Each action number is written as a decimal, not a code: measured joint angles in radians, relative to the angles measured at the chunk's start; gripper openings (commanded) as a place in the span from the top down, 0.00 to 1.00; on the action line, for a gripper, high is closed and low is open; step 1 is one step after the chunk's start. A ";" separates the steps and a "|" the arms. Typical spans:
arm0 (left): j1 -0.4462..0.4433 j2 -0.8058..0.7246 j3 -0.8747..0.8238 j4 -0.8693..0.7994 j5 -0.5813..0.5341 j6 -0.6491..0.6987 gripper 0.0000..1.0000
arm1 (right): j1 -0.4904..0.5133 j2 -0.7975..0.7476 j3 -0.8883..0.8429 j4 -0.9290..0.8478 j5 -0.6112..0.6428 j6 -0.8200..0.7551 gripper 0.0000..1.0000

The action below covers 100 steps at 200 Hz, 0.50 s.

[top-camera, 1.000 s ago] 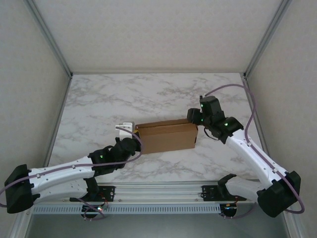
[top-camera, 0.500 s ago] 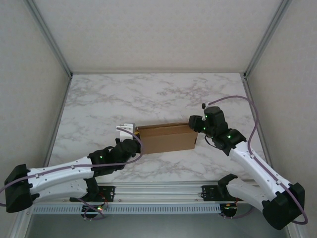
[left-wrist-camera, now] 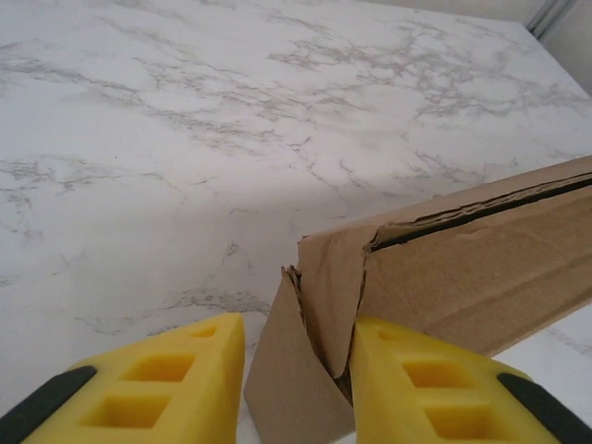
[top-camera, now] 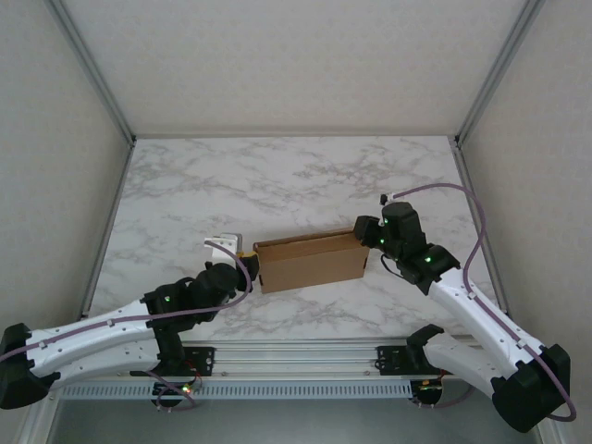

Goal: Fold the paper box

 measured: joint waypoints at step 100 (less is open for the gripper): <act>0.041 -0.077 0.209 -0.085 -0.015 -0.055 0.63 | 0.008 0.003 0.000 0.003 0.017 0.002 0.70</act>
